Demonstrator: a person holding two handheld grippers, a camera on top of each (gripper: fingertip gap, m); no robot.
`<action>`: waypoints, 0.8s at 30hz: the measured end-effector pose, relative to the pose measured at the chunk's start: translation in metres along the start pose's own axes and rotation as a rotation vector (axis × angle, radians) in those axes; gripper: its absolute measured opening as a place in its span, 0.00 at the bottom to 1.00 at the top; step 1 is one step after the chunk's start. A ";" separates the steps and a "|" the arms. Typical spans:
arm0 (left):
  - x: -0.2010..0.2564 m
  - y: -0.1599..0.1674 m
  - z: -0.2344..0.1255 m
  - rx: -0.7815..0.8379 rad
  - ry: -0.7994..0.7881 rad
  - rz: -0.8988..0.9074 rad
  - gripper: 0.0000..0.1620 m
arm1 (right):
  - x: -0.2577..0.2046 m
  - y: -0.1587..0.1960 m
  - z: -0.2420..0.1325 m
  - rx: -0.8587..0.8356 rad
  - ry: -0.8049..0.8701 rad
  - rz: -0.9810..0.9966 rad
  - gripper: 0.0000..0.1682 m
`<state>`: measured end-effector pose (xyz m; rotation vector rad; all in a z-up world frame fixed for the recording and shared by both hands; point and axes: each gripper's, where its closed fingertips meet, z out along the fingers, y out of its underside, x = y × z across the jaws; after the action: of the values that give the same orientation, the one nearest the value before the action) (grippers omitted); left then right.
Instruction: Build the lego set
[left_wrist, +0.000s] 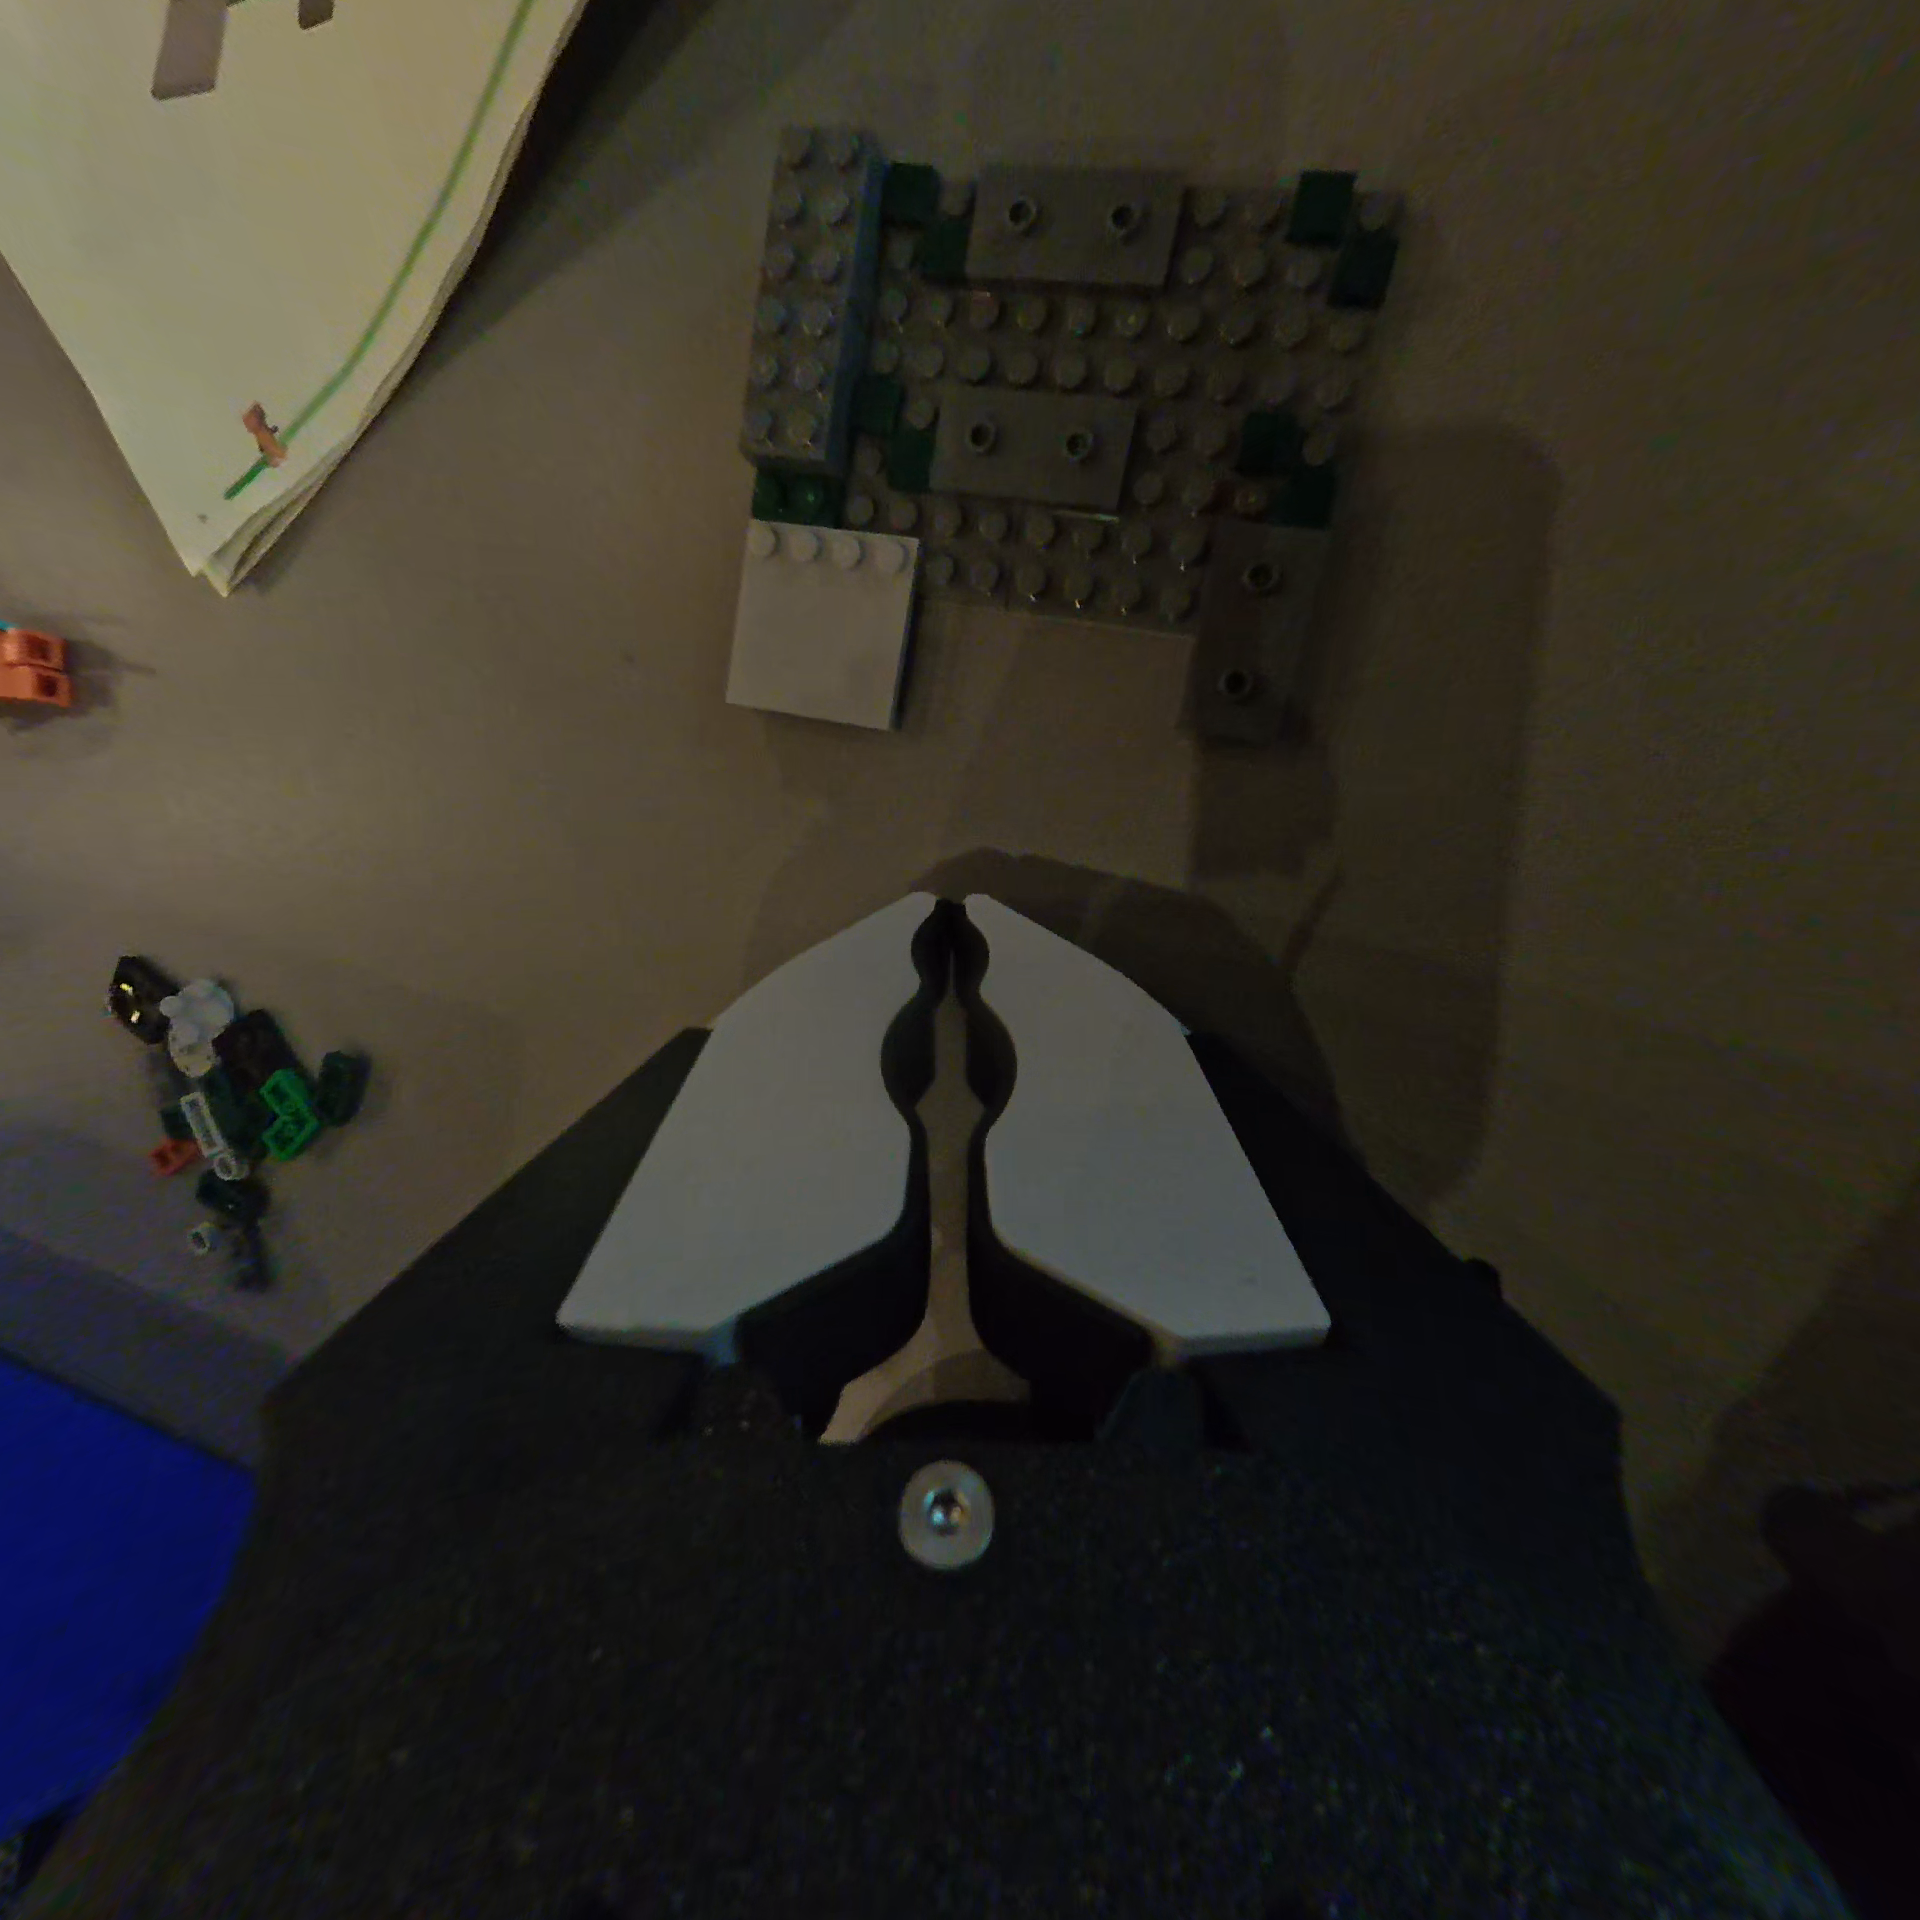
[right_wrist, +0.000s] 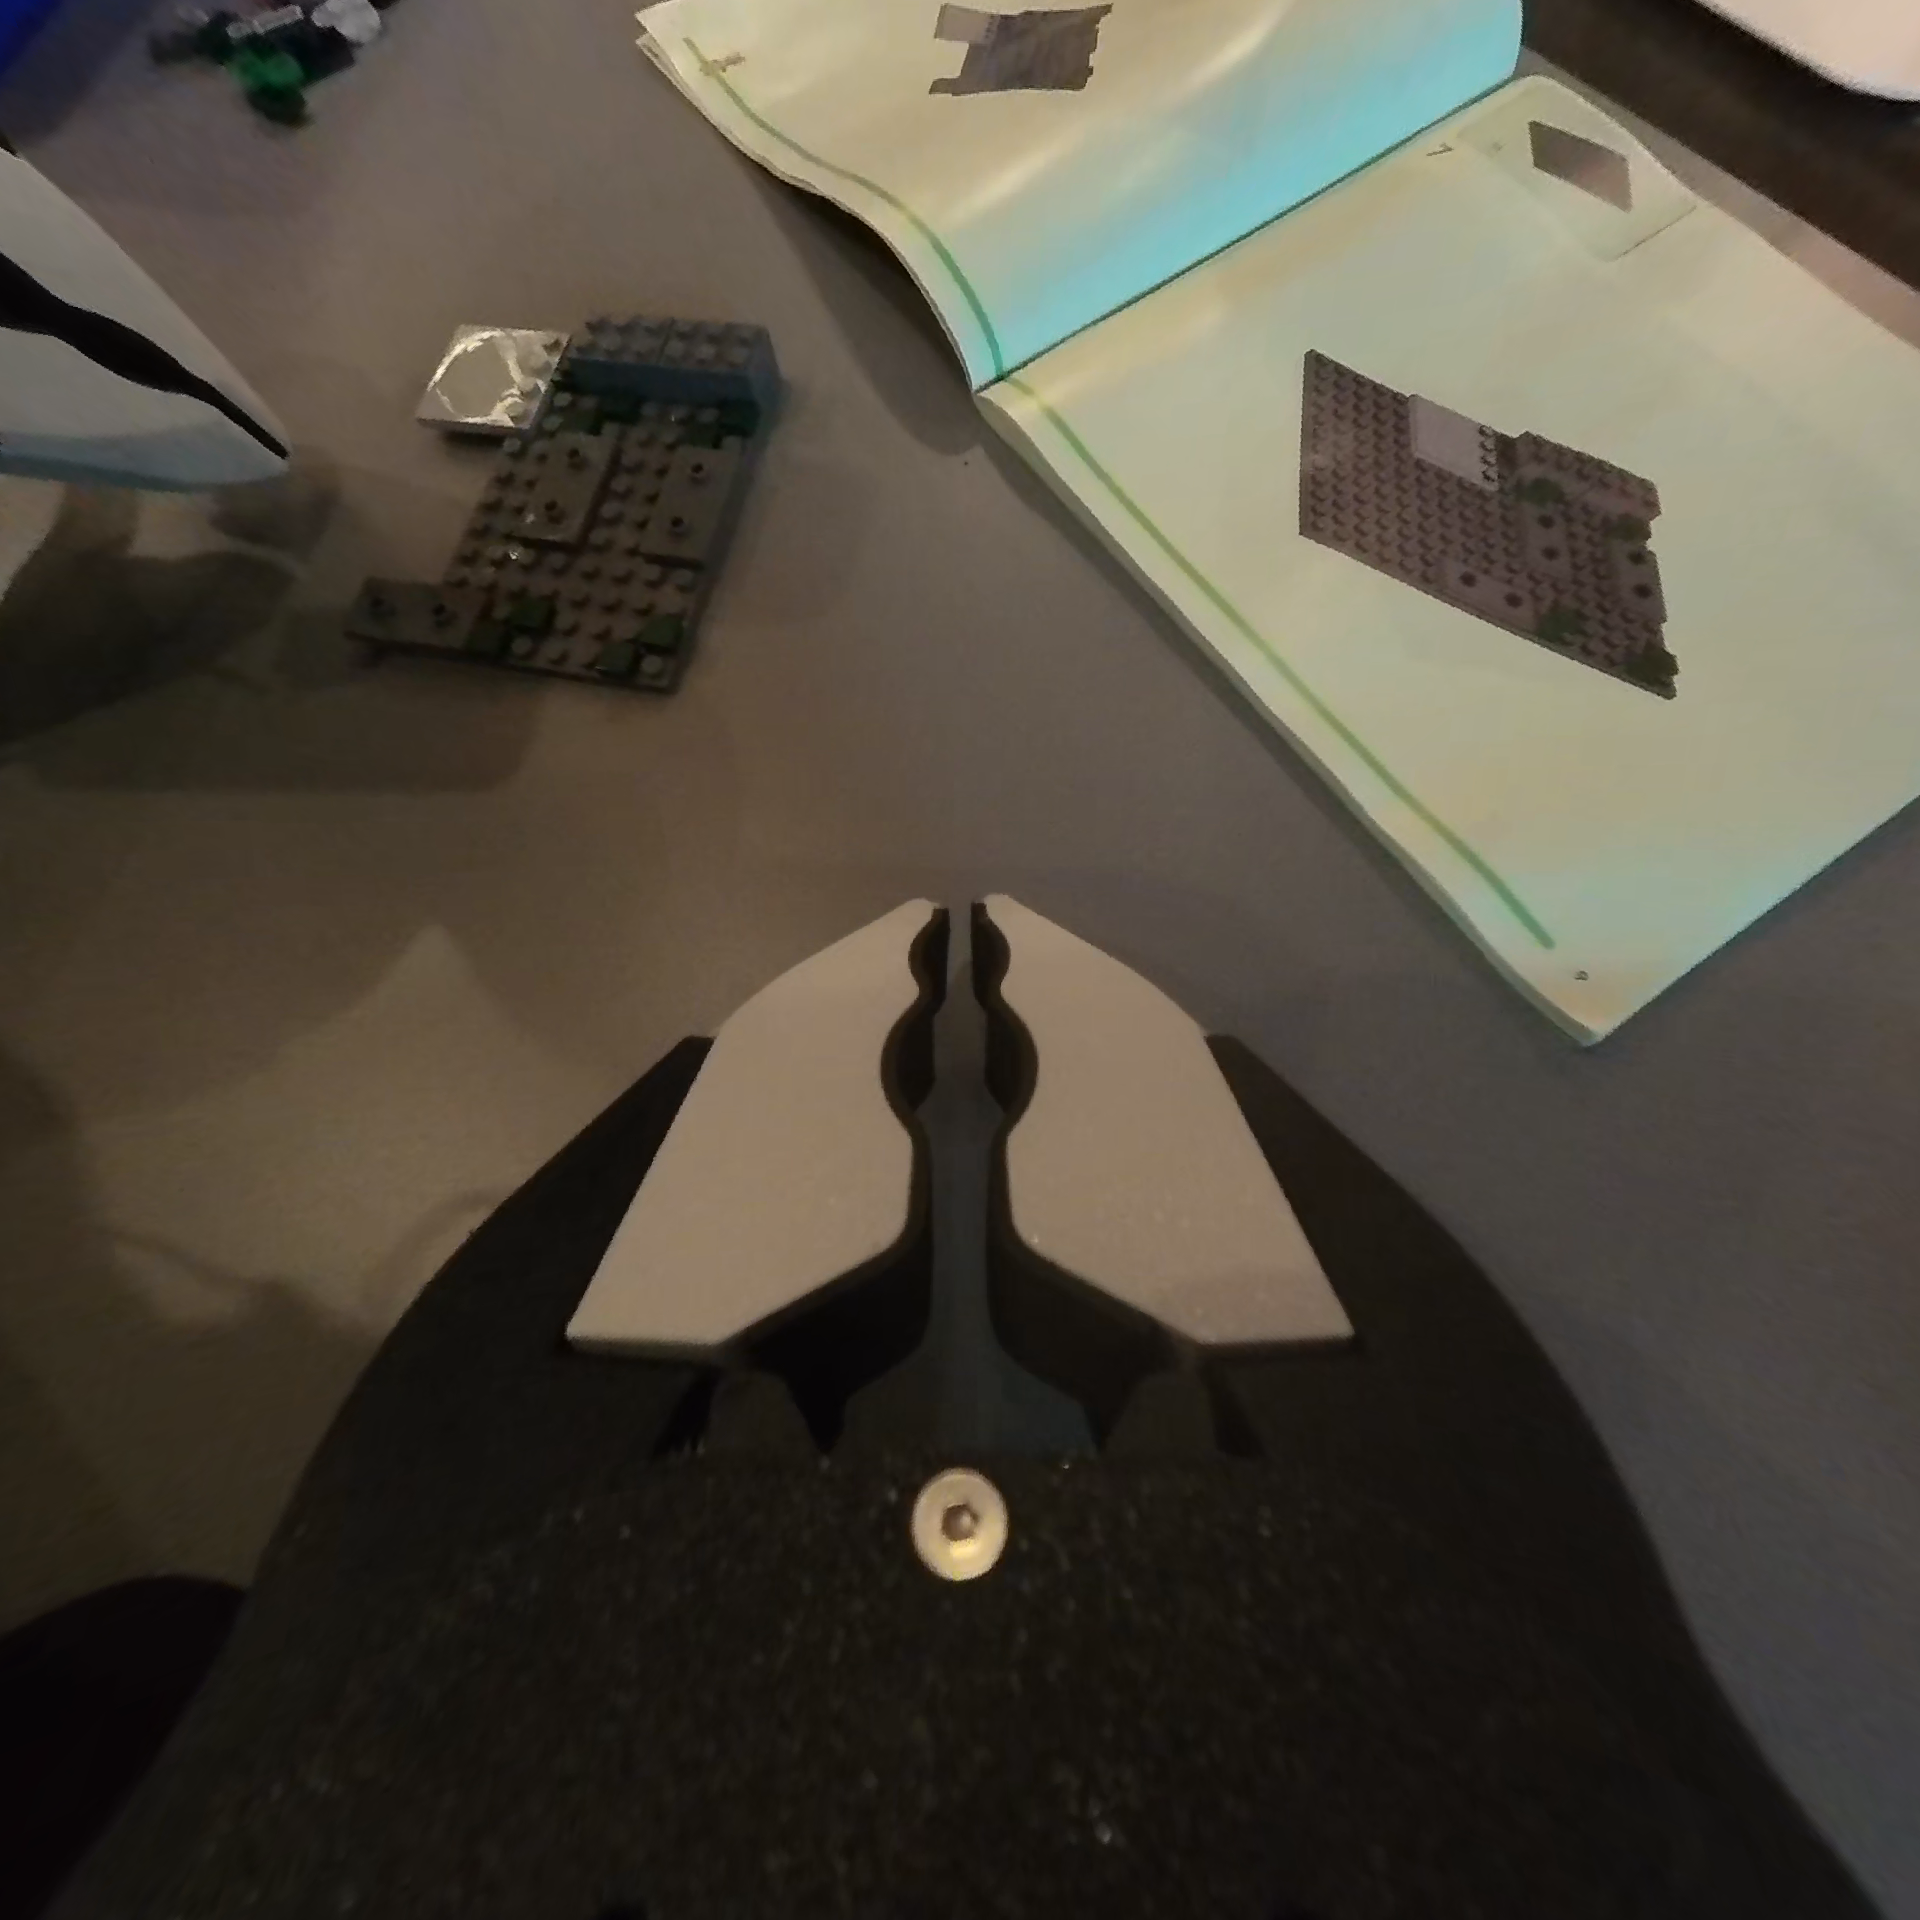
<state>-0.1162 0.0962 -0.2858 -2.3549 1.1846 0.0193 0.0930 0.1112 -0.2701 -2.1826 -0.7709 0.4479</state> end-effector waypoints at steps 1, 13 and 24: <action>0.000 0.000 0.000 0.001 -0.004 0.005 0.00 | 0.000 0.000 0.000 0.000 -0.001 -0.001 0.02; -0.002 -0.002 -0.001 0.027 0.009 0.085 0.00 | -0.005 0.001 0.003 -0.001 -0.014 -0.023 0.02; 0.000 -0.002 -0.006 0.053 0.031 0.095 0.00 | -0.008 0.000 0.004 0.006 -0.023 -0.036 0.03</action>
<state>-0.1160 0.0943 -0.2794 -2.2596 1.2948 -0.0161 0.0846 0.1083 -0.2725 -2.1579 -0.8188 0.4573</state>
